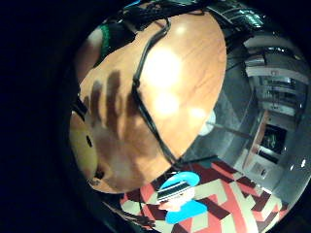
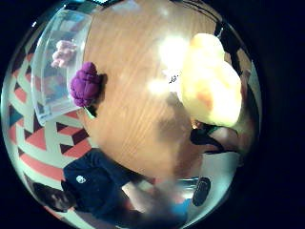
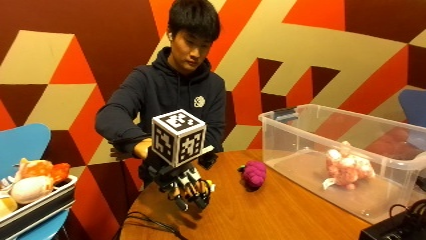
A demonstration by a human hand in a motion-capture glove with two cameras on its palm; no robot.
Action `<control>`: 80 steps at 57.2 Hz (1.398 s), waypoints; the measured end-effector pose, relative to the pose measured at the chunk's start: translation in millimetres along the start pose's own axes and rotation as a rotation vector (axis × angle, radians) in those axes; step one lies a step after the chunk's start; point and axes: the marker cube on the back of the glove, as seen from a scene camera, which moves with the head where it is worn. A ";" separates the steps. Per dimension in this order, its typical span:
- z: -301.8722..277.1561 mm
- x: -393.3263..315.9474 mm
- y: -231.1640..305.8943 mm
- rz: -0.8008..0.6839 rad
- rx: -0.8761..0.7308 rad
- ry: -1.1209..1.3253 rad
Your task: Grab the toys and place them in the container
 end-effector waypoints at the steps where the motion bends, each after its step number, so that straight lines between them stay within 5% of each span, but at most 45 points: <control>1: -3.5 -2.2 0.1 -0.004 0.006 -0.008; 10: -69.2 -41.6 1.6 -0.107 0.124 -0.147; 24: -199.2 -206.9 -2.3 -0.457 0.347 -0.299; 35: -204.6 -333.4 -57.1 -0.399 0.341 -0.102; 40: -184.8 -365.0 -78.1 -0.348 0.195 -0.062; 45: -159.6 -363.1 -80.4 -0.516 0.019 0.015; 53: -157.4 -325.7 -68.2 -0.520 -0.048 -0.059; 80: -88.3 -179.1 -22.6 -0.275 -0.146 -0.009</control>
